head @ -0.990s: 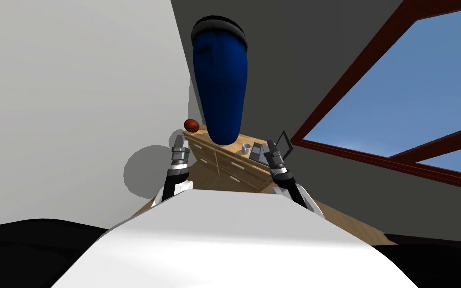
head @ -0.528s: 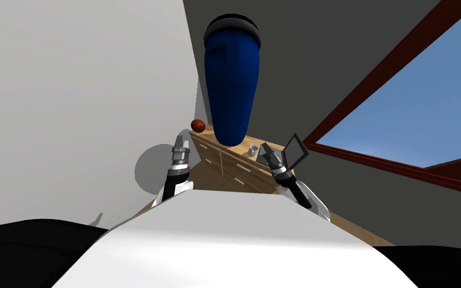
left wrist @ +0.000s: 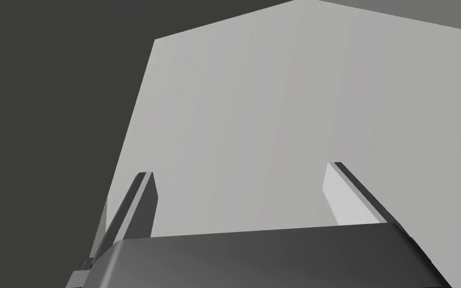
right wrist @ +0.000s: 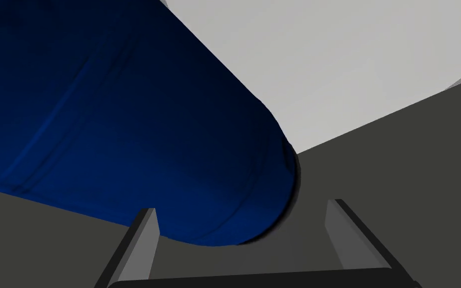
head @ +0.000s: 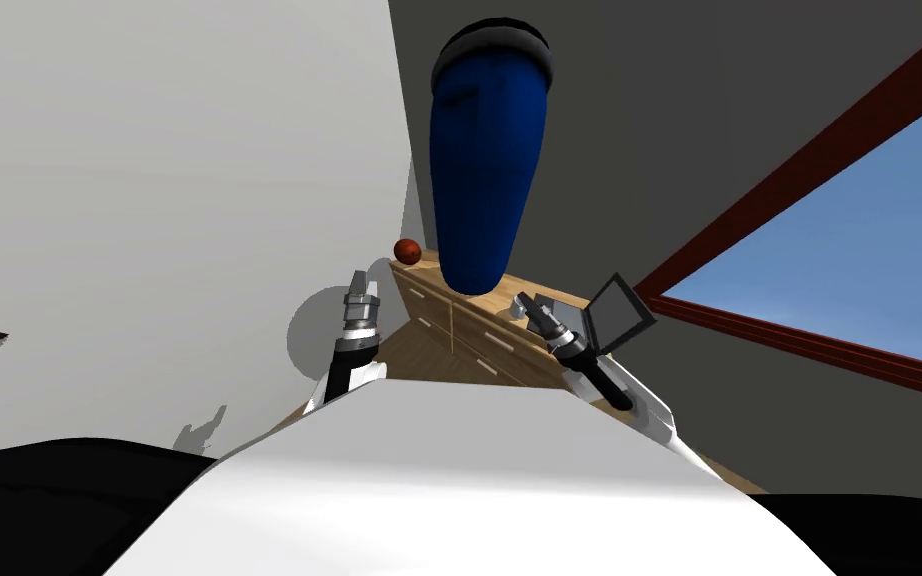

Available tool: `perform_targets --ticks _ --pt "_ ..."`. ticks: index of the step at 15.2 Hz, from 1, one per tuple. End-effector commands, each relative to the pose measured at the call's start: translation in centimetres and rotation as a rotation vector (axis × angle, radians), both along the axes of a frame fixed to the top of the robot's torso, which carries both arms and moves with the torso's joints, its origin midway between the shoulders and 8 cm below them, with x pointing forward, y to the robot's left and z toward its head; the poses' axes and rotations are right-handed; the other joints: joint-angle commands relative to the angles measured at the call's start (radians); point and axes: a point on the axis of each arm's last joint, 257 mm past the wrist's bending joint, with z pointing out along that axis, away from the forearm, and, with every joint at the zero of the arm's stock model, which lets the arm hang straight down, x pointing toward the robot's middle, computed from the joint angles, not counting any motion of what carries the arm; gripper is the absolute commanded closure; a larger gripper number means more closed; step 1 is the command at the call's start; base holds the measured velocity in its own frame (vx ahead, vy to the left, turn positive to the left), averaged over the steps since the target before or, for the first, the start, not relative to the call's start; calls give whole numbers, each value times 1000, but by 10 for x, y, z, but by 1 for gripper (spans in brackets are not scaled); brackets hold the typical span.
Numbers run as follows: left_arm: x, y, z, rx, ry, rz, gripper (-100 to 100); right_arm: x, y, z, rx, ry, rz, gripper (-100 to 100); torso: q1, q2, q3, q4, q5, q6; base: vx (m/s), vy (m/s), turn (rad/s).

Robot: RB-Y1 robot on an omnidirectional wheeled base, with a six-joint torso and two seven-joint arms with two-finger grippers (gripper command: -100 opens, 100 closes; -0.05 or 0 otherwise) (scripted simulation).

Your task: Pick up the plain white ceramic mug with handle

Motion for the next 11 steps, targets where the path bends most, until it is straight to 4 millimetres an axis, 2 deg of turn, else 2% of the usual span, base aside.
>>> perform_targets --ticks 1,2,5,6,9,11 --pt "0 0 0 0 0 0 0 -1 1 -3 -36 5 12 -100 0 0 0 0 0 0 19 49 -9" --pt "0 0 0 0 0 0 0 2 0 -11 -81 9 21 -100 -2 1 1 0 0 0 21 75 156" --pt "0 0 0 0 0 0 0 1 -1 -15 -126 15 37 -100 -2 1 1 0 0 0 33 63 75" --pt "0 0 0 0 0 0 0 4 -3 -24 -175 20 45 -100 -3 2 1 0 -1 0 29 56 111" --pt "0 0 0 0 0 0 0 3 -4 -27 -218 25 60 -100 -2 1 0 0 0 0 39 68 93" --pt "0 0 0 0 0 0 0 5 -9 -37 -287 33 73 -100 -2 1 1 0 -1 0 35 81 148"
